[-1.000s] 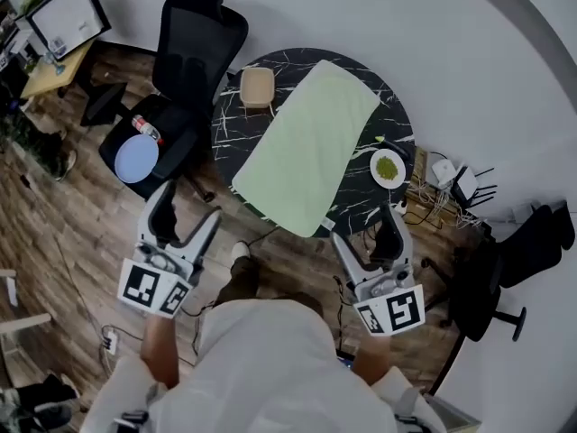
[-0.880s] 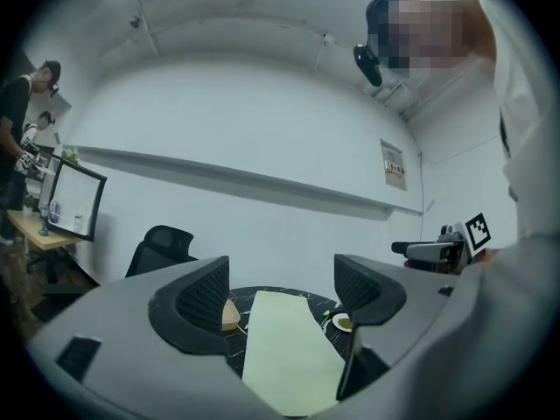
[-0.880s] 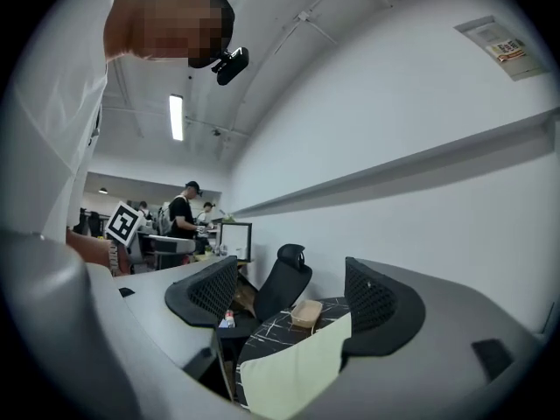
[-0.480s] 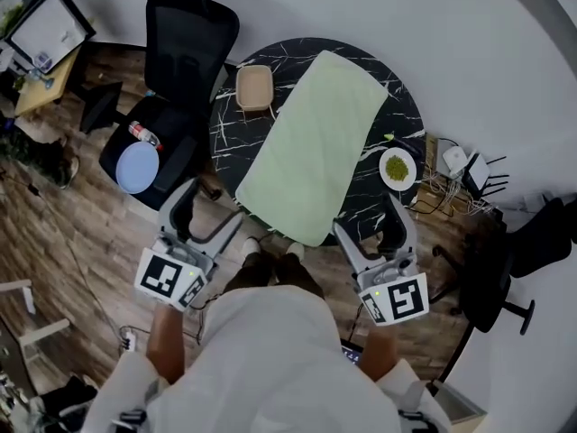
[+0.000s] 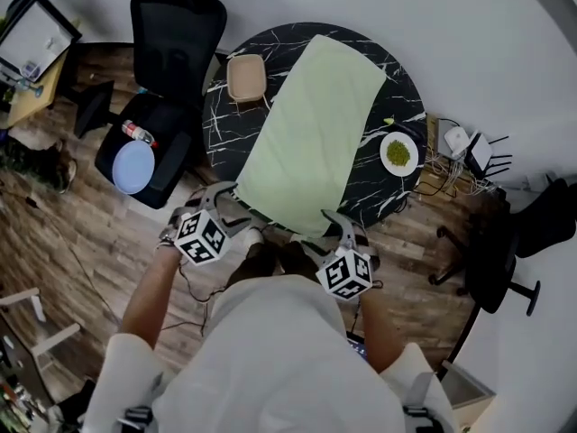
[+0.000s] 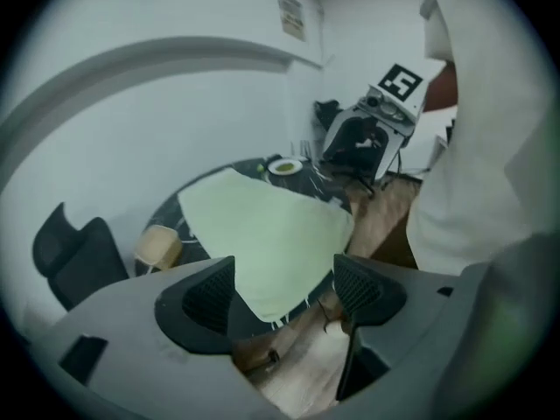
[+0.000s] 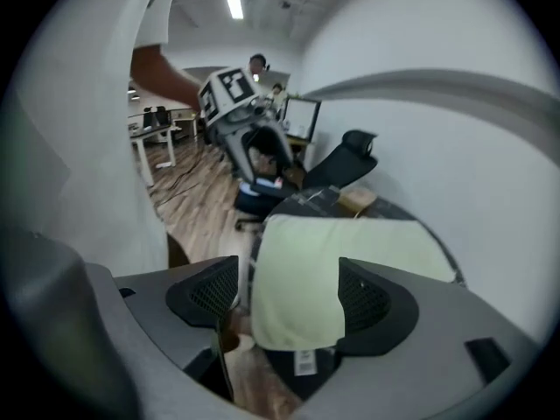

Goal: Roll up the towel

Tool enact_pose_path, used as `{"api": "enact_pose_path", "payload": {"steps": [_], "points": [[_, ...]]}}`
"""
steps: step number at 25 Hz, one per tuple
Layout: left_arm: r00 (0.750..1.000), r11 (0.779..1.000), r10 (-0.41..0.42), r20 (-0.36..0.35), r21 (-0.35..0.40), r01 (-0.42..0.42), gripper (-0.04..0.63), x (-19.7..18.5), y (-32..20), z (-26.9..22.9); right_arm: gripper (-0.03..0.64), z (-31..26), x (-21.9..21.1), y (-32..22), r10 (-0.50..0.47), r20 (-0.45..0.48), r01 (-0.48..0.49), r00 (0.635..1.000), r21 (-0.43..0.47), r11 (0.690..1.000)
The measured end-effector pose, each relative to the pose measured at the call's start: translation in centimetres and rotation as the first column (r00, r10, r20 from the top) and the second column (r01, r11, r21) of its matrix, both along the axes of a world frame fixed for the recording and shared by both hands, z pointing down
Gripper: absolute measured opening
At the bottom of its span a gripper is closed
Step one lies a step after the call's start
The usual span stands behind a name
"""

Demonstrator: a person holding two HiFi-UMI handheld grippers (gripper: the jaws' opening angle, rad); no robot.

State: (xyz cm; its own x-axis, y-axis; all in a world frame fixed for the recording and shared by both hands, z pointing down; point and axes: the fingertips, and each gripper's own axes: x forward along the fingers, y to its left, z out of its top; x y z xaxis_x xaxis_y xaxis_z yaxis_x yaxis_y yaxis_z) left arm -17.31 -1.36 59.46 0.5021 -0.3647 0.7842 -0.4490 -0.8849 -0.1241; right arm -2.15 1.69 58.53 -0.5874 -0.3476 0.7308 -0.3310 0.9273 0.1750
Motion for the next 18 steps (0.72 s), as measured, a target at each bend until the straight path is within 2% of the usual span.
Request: {"api": "enact_pose_path", "payload": {"steps": [1,3,6,8,11,14,15,16,18], "points": [[0.996,0.996,0.072,0.052,-0.051,-0.069,0.348,0.1,0.5,2.5,0.341,3.1,0.0,1.7,-0.024,-0.044,0.021,0.999,-0.062,0.998],[0.969,0.972,0.203,0.141,-0.146,-0.183,0.348,0.1,1.4,6.9,0.341,8.1,0.1,4.4,-0.062,-0.119,0.044,0.991,-0.15,0.988],[0.9,0.919,0.358,0.249,-0.262,-0.294,0.348,-0.7,2.4,11.9,0.339,12.8,0.5,6.8,-0.079,-0.203,0.037,0.976,-0.203,0.979],[0.856,0.891,0.423,0.297,-0.307,-0.334,0.348,-1.3,2.8,13.8,0.327,14.6,1.0,7.3,-0.071,-0.247,0.018,0.966,-0.212,0.977],[0.824,0.872,0.458,0.334,-0.348,-0.344,0.348,-2.1,2.7,15.5,0.228,16.0,1.9,7.0,-0.04,-0.299,-0.018,0.953,-0.188,0.982],[0.794,0.854,0.491,0.357,-0.379,-0.357,0.344,-2.8,3.2,16.3,0.195,16.6,2.4,6.2,-0.009,-0.324,-0.05,0.946,-0.171,0.984],[0.789,0.853,0.495,0.364,-0.376,-0.362,0.327,-2.9,3.2,16.4,0.186,16.9,2.5,6.0,-0.009,-0.332,-0.052,0.943,-0.175,0.983],[0.789,0.858,0.491,0.37,-0.364,-0.362,0.273,-2.9,3.1,16.5,0.186,17.2,2.7,6.0,-0.016,-0.34,-0.05,0.94,-0.184,0.982],[0.798,0.872,0.47,0.377,-0.339,-0.353,0.227,-2.7,2.8,16.7,0.187,17.8,2.9,6.2,-0.039,-0.355,-0.036,0.934,-0.202,0.979]]}}
